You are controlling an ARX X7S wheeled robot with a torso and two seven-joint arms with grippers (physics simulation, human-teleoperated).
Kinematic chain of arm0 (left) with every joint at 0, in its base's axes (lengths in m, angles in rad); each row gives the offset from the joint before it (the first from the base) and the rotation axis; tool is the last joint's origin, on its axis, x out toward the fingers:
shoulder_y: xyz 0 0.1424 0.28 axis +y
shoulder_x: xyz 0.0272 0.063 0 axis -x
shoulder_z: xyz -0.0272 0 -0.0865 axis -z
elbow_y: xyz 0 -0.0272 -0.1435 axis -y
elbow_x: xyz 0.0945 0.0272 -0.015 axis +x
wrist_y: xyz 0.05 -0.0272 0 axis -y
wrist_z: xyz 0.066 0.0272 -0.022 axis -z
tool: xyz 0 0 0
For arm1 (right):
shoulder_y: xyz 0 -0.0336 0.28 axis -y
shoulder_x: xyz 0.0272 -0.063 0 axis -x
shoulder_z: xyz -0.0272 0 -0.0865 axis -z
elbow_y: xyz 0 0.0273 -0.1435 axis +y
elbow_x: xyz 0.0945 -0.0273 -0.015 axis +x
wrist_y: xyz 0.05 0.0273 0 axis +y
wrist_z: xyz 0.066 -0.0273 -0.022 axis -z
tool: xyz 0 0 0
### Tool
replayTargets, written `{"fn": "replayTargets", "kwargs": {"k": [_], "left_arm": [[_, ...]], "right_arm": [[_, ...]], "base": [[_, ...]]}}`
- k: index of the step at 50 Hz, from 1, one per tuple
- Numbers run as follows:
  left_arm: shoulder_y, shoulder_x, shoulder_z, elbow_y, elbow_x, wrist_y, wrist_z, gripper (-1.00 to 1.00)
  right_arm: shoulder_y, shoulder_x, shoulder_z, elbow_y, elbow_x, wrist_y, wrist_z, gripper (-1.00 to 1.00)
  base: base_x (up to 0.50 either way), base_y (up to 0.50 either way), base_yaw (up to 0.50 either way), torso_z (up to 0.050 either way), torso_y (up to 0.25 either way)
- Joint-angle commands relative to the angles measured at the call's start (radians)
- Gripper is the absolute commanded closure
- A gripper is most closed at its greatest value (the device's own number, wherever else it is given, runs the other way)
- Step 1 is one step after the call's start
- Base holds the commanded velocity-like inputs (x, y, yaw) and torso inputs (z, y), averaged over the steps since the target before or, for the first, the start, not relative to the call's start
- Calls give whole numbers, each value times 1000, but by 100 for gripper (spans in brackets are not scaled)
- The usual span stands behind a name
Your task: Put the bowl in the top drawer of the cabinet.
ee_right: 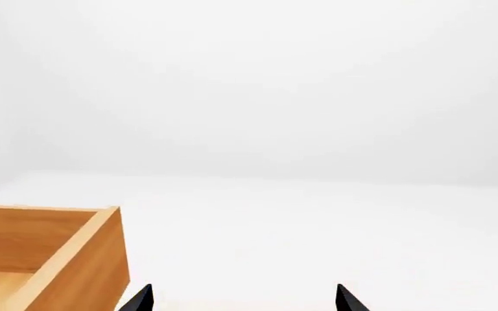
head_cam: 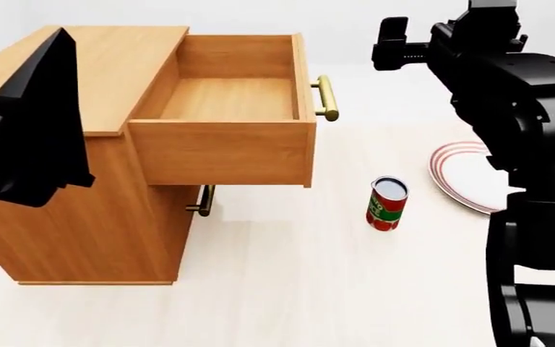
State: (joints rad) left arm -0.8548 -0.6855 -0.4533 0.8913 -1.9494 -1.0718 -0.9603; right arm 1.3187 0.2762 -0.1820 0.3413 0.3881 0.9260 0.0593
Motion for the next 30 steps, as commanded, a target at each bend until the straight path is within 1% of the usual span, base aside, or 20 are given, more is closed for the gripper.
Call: {"fn": "replayTargets", "kwargs": {"k": [1,10,17,19,22,25,27,30], "left_arm": [[2,-15,-7,1,-10,10,-6,-100],[-1,-28,-13,1,-25,27,-19,-100],[6,-25,-18,2,-20,26,-13,-100],[6,-23,-17,2,-18,27,-12,-100],[3,-23,-15,1,-17,28,-11,-100],[1,-28,-15,1,-22,32,-15,-100],[2,-29,-17,2,-23,33,-14,-100],[10,-29,-23,5,-23,33,-12,-100]], "right_arm": [[24,79,-15,-102,30,158,-19,-100],[75,225,-28,-311,106,442,-59,-100],[110,320,-20,-432,173,632,-75,-100],[120,378,-52,-432,312,644,4,-100],[138,500,-124,-425,639,643,212,-100],[158,616,-210,-439,880,642,349,-100],[174,681,-266,-451,994,641,410,-100],[186,752,-323,-471,1094,636,468,-100]], "base": [[0,0,0,0,0],[0,0,0,0,0],[0,0,0,0,0],[0,0,0,0,0],[0,0,0,0,0],[0,0,0,0,0],[0,0,0,0,0],[0,0,0,0,0]]}}
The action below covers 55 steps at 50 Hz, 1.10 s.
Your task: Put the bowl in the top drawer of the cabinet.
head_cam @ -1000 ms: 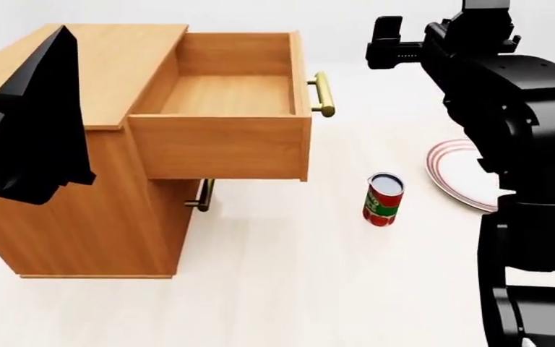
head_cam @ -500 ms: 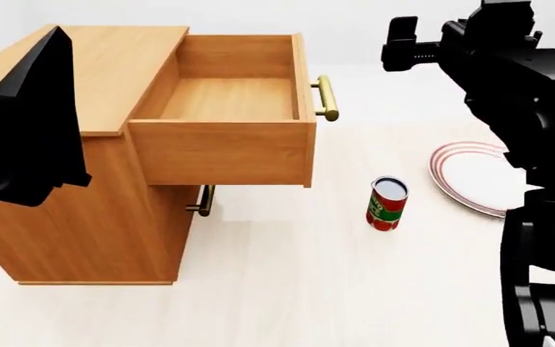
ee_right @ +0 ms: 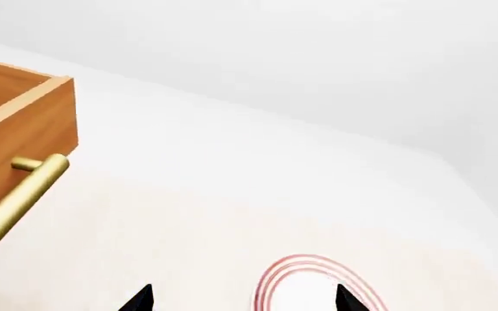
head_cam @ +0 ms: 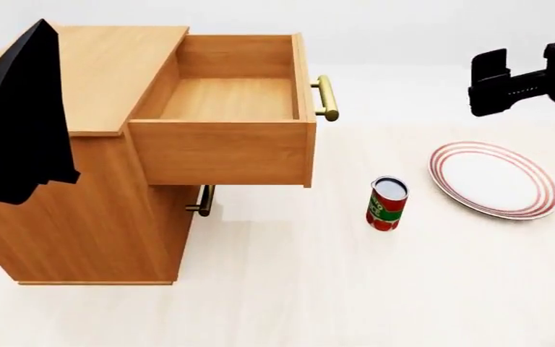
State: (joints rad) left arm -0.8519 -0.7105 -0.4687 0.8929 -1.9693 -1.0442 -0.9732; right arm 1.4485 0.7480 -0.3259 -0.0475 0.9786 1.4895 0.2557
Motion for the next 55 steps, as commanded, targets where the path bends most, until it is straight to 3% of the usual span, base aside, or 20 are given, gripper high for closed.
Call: {"fn": "replayTargets", "kwargs": {"k": [1,18,55], "left_arm": [[12,-2,-11,5,-2,5,3,-100],[70,30,-36,15,18,-1,22,-100],[93,43,-30,26,17,12,26,-100]], "right_arm": [[51,301,-189,-89,530,71,292,-100],[-89,560,-270,-217,750,9,436,-100],[-528,814,-472,-295,655,-435,271,-100]], "base": [[0,0,0,0,0],[0,0,0,0,0],[0,0,0,0,0]]}}
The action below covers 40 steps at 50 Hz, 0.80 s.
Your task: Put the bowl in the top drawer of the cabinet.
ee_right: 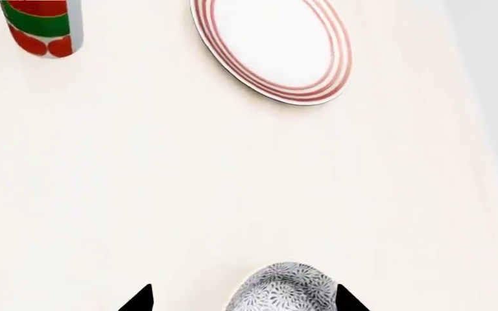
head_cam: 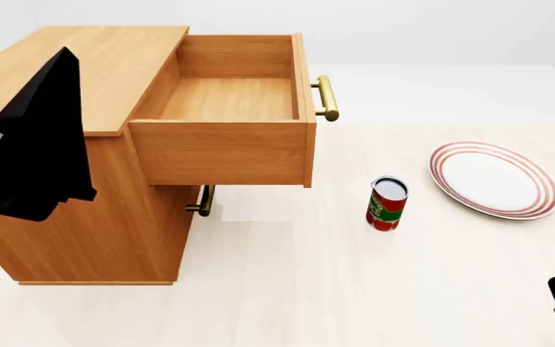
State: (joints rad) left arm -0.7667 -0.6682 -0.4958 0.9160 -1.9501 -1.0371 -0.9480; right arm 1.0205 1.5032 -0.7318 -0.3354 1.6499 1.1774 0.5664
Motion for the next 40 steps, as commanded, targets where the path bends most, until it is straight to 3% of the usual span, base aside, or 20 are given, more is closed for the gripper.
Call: {"fn": "replayTargets", "kwargs": {"k": [1,13,40], "left_arm": [[9,-1,-4,4,-4,6,0,-100],[20,2,-7,9,-6,10,0,-100],[43,12,-10,13,5,11,10,-100]], "right_arm": [[-106,57,-71,-6,-16,-130,-39,-100],[-179,55,-134,17,-41,-218,-39,-100],[-191,-152,-203,188,-294,-124,-57,-100]], "base": [[0,0,0,0,0],[0,0,0,0,0],[0,0,0,0,0]]}}
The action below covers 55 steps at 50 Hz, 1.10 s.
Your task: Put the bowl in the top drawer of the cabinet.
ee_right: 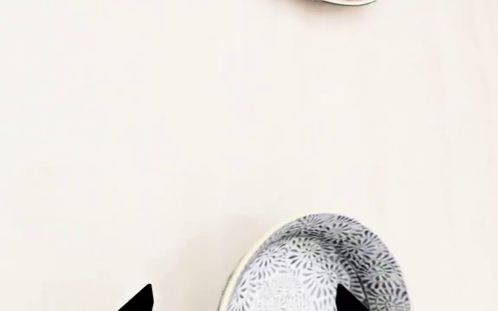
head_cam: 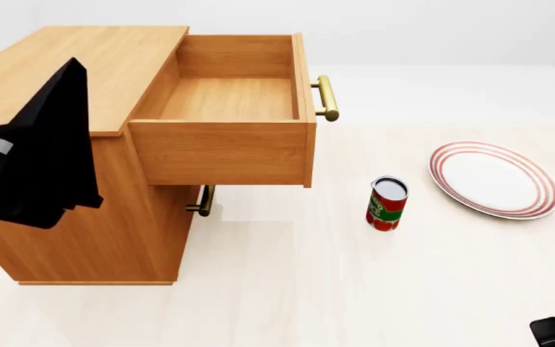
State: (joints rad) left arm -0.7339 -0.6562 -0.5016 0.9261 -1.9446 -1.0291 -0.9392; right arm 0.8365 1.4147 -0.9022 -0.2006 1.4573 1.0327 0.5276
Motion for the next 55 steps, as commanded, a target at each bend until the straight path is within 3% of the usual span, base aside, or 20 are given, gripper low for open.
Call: {"fn": "replayTargets", "kwargs": {"k": [1,17,21,26,27,55], "left_arm": [[12,1,-5,3,0,2,2,-100],[38,22,-15,0,29,-10,27,-100],[42,22,-17,1,29,-9,29,-100],[44,18,-18,4,23,-4,24,-100],[44,17,-18,4,22,-4,24,-100],[40,11,-10,7,12,12,14,-100]], "right_arm": [[-7,-68,-36,58,-111,22,-22,-100],[-44,-84,-56,125,-100,31,3,-100],[-110,12,-79,98,-106,-57,-49,-100],[-81,-32,-71,114,-94,3,-15,-100],[-74,-41,-69,116,-93,15,-9,100],[174,-89,11,58,-126,268,-15,100]], "base": [[0,0,0,0,0],[0,0,0,0,0],[0,0,0,0,0],[0,0,0,0,0],[0,0,0,0,0],[0,0,0,0,0]]}}
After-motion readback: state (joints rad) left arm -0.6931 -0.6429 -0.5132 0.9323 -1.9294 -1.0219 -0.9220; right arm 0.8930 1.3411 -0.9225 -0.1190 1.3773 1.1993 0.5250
